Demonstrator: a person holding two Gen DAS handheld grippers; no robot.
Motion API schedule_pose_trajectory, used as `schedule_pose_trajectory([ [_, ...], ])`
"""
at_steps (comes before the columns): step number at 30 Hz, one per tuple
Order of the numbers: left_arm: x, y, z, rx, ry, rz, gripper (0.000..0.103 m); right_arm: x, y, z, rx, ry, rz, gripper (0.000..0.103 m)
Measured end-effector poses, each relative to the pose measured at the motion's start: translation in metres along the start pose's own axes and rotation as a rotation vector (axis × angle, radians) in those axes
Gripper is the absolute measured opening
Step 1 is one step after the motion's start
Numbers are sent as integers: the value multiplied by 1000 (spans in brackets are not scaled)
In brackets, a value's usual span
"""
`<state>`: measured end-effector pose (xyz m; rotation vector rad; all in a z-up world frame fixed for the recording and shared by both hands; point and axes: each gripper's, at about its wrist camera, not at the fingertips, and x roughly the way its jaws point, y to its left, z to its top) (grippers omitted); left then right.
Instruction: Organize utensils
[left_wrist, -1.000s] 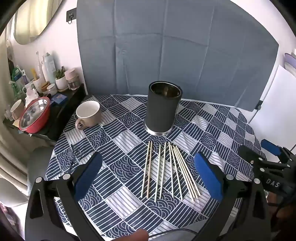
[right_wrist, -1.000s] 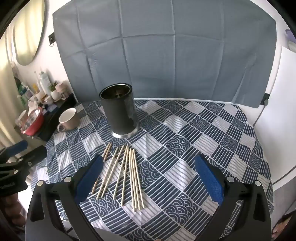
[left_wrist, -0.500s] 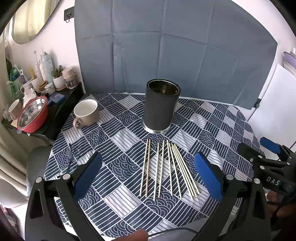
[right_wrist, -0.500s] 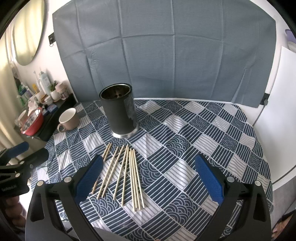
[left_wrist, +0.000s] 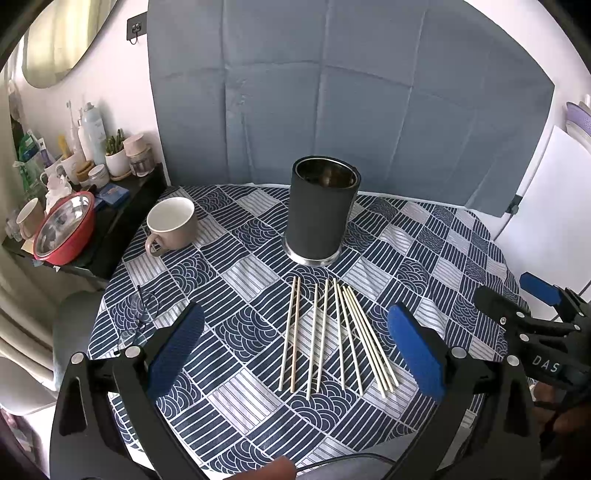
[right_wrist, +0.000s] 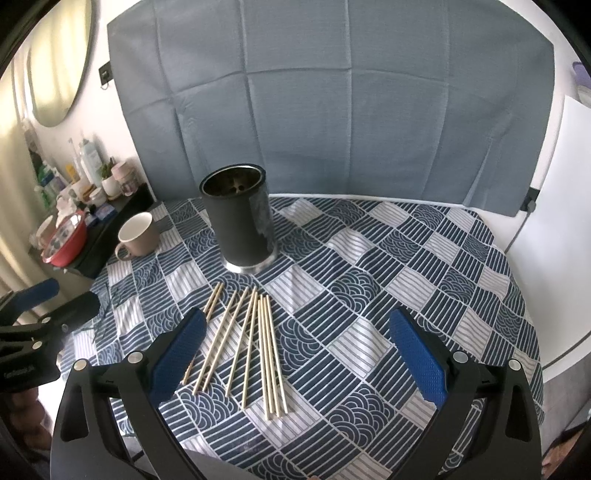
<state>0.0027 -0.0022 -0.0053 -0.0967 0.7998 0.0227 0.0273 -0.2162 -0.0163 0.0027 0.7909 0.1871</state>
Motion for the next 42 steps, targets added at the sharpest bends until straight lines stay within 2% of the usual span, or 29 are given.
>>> schedule_pose_trajectory([
  [30,3,1,3,7,5,2,97,3,3,1,-13,13,7,95],
  [42,12,1,-3,11,52,0,97,8,6,-1,-11,36,12,95],
])
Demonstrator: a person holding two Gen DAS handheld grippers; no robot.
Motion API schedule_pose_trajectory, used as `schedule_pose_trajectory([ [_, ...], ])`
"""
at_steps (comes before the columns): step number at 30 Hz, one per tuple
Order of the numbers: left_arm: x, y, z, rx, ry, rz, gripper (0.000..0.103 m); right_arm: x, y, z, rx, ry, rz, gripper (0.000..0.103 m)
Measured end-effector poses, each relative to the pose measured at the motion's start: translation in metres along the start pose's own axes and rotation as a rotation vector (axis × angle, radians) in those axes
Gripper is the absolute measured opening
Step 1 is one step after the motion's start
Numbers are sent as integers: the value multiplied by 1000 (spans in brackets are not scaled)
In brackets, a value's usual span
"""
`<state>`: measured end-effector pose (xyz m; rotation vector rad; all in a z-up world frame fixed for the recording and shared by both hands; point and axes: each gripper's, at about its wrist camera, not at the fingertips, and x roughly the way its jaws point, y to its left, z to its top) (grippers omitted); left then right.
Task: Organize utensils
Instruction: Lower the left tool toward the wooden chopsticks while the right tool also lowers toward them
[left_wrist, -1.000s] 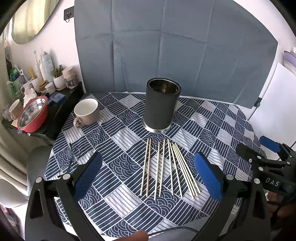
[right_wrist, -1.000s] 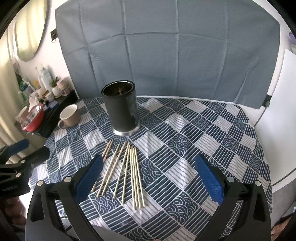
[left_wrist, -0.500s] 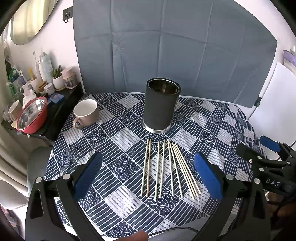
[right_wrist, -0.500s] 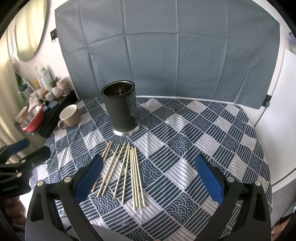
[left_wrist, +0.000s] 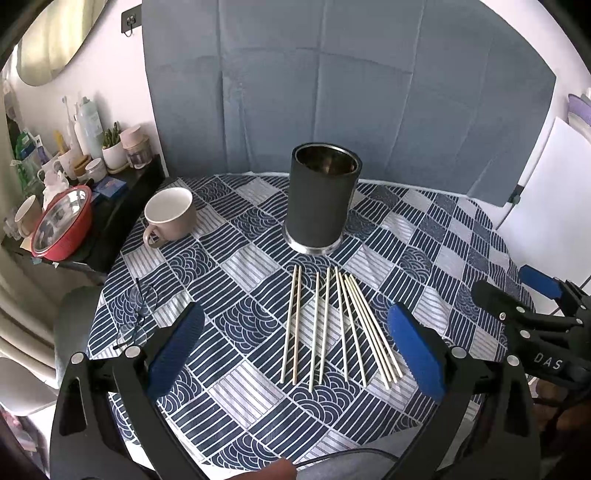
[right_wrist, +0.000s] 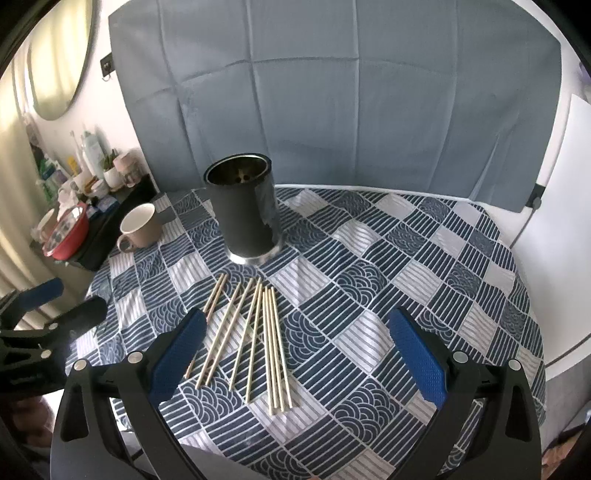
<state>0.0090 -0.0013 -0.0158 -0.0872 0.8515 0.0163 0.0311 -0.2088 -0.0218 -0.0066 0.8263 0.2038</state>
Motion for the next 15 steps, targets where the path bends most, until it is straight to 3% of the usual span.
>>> schedule_pose_trajectory([
  [15,28,1,-7,6,140,7,97,25,6,-6,6,113,24,95],
])
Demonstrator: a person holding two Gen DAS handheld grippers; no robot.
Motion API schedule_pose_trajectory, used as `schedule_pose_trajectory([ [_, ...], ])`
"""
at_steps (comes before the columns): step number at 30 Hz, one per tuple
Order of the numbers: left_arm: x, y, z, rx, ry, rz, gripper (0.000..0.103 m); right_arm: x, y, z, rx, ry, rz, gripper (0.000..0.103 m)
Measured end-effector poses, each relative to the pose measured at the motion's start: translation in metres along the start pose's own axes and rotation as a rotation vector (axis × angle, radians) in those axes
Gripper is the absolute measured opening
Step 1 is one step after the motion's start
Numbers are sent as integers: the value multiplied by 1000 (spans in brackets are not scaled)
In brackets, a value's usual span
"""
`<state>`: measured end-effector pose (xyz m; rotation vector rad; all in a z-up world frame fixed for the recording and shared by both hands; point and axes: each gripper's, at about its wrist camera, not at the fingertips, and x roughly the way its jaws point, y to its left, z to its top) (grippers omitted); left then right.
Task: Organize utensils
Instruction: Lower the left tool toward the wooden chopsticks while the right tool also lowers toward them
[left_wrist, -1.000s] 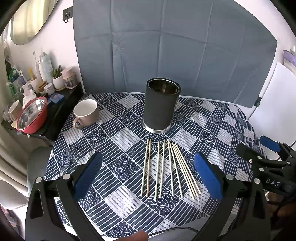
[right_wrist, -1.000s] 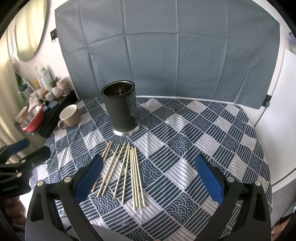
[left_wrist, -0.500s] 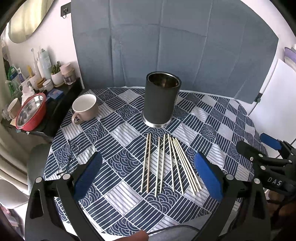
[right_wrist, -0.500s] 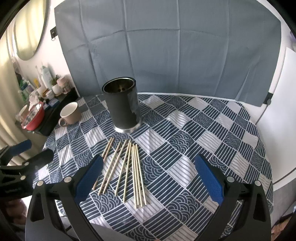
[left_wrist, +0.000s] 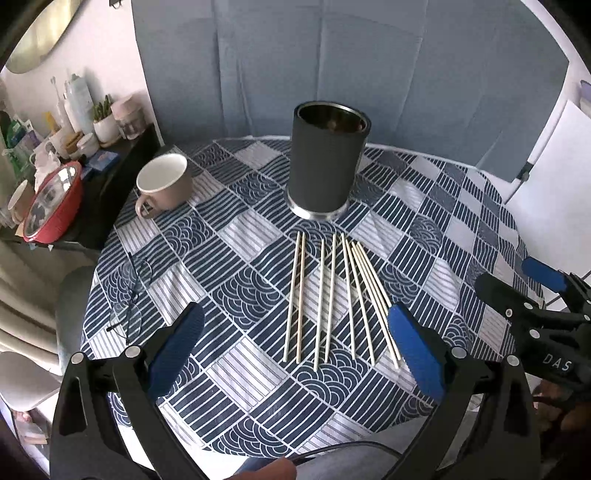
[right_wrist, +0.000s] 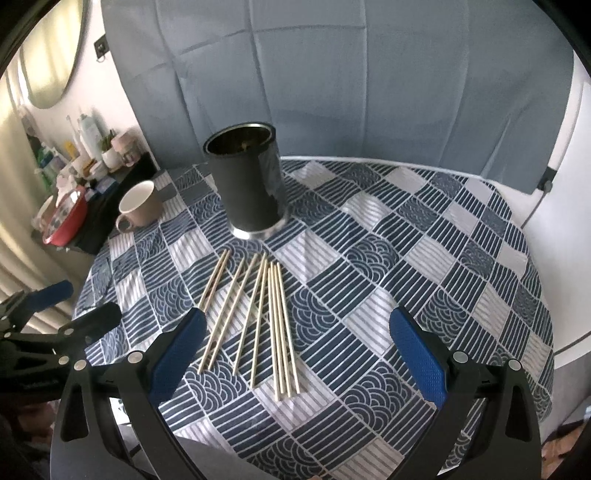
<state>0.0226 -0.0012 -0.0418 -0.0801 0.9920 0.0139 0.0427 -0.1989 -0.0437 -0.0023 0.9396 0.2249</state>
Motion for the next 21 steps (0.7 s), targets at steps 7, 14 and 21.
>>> schedule_pose_trajectory([
  [7,24,3,-4,2,122,-22,97,29,-8,-3,43,127,52,95],
  [14,44,12,-8,-17,225,-37,97,59,-14,-9,95,229,97,95],
  [21,65,20,-12,6,293,-19,97,87,-20,-13,115,294,88,95],
])
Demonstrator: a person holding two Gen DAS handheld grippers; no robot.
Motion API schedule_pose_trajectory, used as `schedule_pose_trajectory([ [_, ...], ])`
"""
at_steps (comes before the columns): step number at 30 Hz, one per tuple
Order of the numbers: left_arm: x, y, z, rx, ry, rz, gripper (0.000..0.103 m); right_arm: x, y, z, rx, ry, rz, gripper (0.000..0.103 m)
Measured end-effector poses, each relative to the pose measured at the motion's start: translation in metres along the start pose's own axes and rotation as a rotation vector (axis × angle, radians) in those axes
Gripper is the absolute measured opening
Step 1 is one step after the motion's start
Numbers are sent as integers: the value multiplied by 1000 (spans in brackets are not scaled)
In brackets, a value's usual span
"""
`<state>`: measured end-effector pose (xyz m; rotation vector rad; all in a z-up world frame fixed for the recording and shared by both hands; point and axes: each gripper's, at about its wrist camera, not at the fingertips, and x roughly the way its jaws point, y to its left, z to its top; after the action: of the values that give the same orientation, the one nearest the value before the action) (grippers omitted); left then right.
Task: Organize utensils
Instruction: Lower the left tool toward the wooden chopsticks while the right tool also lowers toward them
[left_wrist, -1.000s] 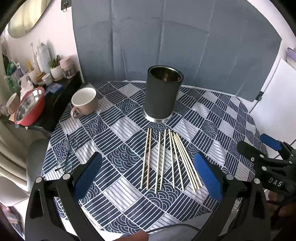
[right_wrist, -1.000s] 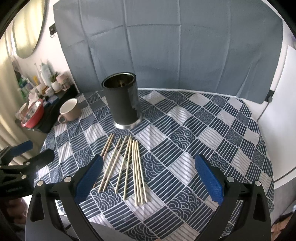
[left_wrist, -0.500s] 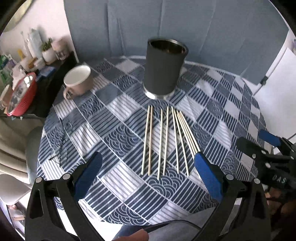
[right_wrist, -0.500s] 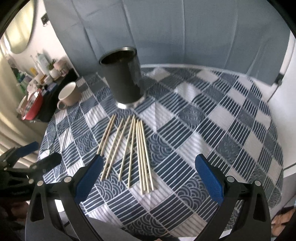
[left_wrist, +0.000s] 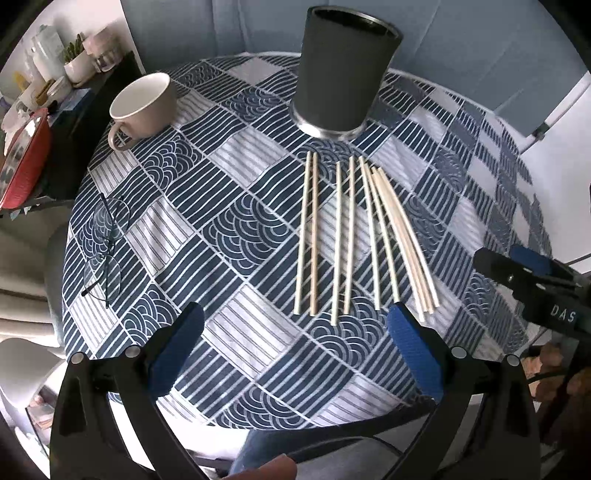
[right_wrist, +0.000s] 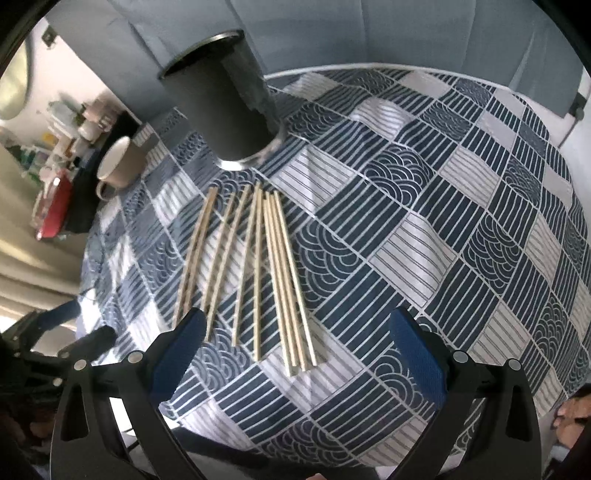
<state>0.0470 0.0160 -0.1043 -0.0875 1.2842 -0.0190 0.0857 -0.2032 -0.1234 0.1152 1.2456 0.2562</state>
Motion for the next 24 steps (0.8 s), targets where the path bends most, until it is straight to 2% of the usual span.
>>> schedule_pose_trajectory([
  [5,25,11,10,1,38,47,97,27,-7,4,-35,23,-84,95],
  [7,39,14,15,-9,72,39,97,40,-9,7,-48,37,-101,95],
  [10,60,15,24,14,89,86,97,57,-13,10,-62,48,-127,95],
  [12,70,16,29,13,102,81,97,67,-13,14,-68,57,-149,95],
  [19,101,17,48,18,124,119,97,93,-11,21,-89,87,-181,95],
  [24,112,14,49,38,137,136,97,103,-11,24,-112,97,-217,95],
])
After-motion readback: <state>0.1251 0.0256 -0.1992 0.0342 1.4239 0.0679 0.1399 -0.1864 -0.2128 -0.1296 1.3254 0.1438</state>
